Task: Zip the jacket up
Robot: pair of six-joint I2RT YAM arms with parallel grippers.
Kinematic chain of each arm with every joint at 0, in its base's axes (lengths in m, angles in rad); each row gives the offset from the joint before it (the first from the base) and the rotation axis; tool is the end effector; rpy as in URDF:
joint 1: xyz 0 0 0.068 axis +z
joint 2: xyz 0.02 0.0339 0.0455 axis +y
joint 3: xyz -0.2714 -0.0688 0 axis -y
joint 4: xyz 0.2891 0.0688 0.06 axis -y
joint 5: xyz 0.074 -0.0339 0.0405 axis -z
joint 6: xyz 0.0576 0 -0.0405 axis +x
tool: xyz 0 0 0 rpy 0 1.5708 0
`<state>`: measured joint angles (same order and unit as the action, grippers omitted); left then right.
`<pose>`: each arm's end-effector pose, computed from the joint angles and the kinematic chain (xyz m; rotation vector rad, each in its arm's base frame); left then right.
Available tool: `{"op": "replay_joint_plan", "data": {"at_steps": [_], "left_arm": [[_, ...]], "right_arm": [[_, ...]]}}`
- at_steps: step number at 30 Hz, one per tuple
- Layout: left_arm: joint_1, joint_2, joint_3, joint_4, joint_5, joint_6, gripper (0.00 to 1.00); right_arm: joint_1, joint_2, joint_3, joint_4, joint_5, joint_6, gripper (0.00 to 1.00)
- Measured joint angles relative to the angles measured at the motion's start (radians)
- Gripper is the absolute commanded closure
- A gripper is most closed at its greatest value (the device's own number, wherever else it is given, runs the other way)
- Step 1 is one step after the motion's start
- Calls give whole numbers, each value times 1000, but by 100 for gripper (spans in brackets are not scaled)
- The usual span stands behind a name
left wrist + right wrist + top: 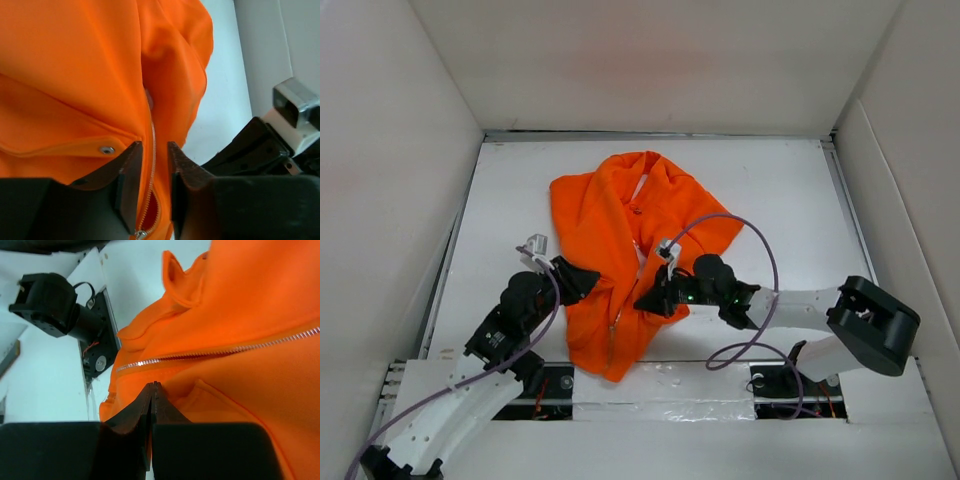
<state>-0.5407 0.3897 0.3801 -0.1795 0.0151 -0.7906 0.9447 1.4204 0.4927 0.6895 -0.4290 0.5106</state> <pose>0.1606 -0.0974 0.2491 -0.2210 1.8527 -0.9637 0.1702 0.2762 0.1566 -0.7651 1.8789 1.3709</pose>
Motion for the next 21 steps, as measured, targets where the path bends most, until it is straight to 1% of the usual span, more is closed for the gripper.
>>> {"op": "replay_joint_plan", "data": {"at_steps": [2,6,7,8,12,13,14,16,17,19,21], "left_arm": [[-51,-1,-15,-14,3,-26,80],[-113,45,-28,-51,-61,-65,82],[-115,62,-27,-49,-84,-68,82],[-115,79,-24,-47,-108,-68,82],[-115,151,36,-35,-216,-63,81],[-115,165,67,-33,-247,-62,82],[-115,176,100,-27,-277,-58,82],[-115,165,152,-12,-327,-50,82],[-115,144,176,1,-351,-44,82],[-115,79,218,18,-397,-30,83],[-115,2,251,31,-432,-13,83]], "right_arm": [[22,-18,41,-121,13,-103,100],[145,-53,201,-336,72,-307,100],[174,-56,241,-387,88,-365,97],[199,-56,282,-432,109,-422,89],[270,-29,409,-558,178,-615,83],[280,-7,447,-598,188,-668,82],[287,15,477,-629,193,-704,87],[291,69,537,-685,197,-776,93],[291,98,566,-716,198,-805,97],[292,159,616,-771,201,-850,99],[292,215,655,-816,202,-883,95]]}}
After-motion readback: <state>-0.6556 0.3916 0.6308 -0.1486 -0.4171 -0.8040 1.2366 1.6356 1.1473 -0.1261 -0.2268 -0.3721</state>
